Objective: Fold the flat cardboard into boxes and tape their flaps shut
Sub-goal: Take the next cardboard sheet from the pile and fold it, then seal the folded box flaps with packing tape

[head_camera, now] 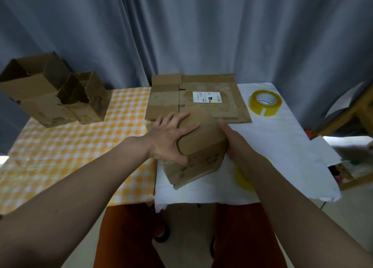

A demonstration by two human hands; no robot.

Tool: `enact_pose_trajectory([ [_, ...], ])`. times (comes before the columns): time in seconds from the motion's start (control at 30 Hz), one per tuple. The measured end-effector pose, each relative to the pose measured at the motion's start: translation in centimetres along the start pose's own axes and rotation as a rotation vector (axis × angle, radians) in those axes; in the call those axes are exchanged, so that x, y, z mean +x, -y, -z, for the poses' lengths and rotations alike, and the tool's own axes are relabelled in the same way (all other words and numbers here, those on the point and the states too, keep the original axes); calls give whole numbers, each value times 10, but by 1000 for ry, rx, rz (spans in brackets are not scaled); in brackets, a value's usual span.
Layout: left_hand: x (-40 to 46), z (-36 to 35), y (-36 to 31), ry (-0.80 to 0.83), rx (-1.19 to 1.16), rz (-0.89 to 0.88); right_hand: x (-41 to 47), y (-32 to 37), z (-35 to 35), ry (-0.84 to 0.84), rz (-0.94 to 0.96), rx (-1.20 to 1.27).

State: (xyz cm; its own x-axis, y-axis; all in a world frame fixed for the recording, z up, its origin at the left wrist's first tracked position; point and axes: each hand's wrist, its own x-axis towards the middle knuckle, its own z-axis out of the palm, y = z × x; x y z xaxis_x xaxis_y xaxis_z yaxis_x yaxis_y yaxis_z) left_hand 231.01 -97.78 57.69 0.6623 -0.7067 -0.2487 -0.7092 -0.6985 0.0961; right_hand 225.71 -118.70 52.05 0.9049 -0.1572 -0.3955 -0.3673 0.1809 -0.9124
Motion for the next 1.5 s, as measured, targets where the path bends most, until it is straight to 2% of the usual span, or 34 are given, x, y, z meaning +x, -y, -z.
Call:
enact_pose_trajectory([
  [0.07,1,-3,4,31,3,67,-8,0,-11,75,22,-57],
  [0.17,1,-4,6,22,7,125,-16,-3,-20,57,19,-92],
  [0.27,2,-3,2,9,0,73,-26,-10,-26,61,10,-151],
  [0.37,-2,-11,-2,-17,-27,56,-32,-15,-33,-35,31,-174],
  [0.43,-6,-20,-6,-49,3,135,-33,-12,-38,-102,58,-187],
  [0.57,-16,-30,-18,-41,-29,426,-34,-8,-48,-138,124,-202],
  [0.73,-26,-35,-24,-103,-117,547,-38,2,-51,-149,207,-339],
  [0.93,-24,-35,-23,-232,-163,431,-43,4,-50,-198,218,-337],
  [1.17,-16,-37,-42,-105,113,339,-44,-2,-46,-281,261,-308],
  [1.27,-13,-39,-57,-132,112,172,-39,-4,-42,-309,265,-262],
  [1.33,-14,-39,-57,-162,82,136,-36,-11,-30,-359,278,-266],
  [1.43,-15,-41,-54,-172,65,148,-30,-36,3,-473,176,-525],
  [1.5,-14,-44,-54,-190,94,160,-31,-59,30,-472,12,-917],
])
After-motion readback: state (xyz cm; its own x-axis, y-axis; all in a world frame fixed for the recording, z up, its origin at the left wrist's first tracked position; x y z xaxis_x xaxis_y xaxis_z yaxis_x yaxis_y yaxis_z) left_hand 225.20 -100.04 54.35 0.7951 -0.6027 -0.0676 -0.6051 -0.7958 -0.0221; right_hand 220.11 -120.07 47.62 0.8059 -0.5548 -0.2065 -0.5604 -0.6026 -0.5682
